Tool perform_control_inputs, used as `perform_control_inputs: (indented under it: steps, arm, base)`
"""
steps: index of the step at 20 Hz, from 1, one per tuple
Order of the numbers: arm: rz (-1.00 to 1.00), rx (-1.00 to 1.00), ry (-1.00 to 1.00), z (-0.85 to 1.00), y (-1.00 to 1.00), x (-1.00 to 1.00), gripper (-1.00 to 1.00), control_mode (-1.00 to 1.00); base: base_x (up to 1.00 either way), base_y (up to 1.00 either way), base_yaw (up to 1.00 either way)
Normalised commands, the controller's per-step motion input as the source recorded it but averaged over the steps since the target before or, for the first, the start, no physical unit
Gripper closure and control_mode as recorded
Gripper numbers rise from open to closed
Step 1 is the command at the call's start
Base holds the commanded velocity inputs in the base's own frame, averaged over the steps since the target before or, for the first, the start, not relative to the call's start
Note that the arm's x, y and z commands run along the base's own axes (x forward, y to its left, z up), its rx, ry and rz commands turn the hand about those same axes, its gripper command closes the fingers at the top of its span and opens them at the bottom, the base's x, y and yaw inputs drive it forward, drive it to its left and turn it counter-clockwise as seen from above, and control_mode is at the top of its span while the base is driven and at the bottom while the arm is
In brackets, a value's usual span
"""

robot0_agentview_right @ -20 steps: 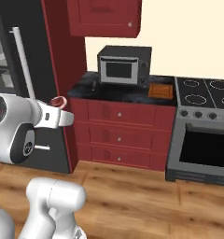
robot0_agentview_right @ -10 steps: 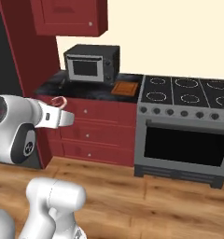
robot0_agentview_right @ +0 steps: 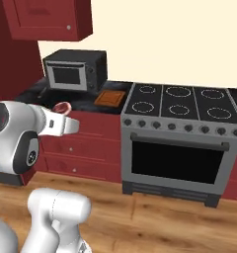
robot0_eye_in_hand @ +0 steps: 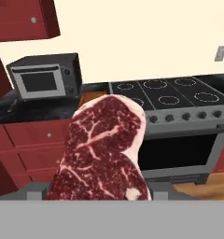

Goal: Retrieve the steak from the fridge and place it on the cutting board.

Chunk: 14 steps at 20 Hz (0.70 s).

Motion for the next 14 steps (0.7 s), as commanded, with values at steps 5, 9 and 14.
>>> perform_control_inputs:
  steps: [5, 9, 14]
  arm:
    - [0.0, 0.0, 0.0, 0.0, 0.0, 0.0, 1.0, 1.0]
    - [0.0, 0.0, 0.0, 0.0, 0.0, 0.0, 1.0, 1.0]
    - [0.0, 0.0, 0.0, 0.0, 0.0, 0.0, 1.0, 1.0]
  base:
    - [0.91, -0.22, -0.01]
    - [0.91, -0.09, -0.02]
    - [0.85, -0.06, 0.0]
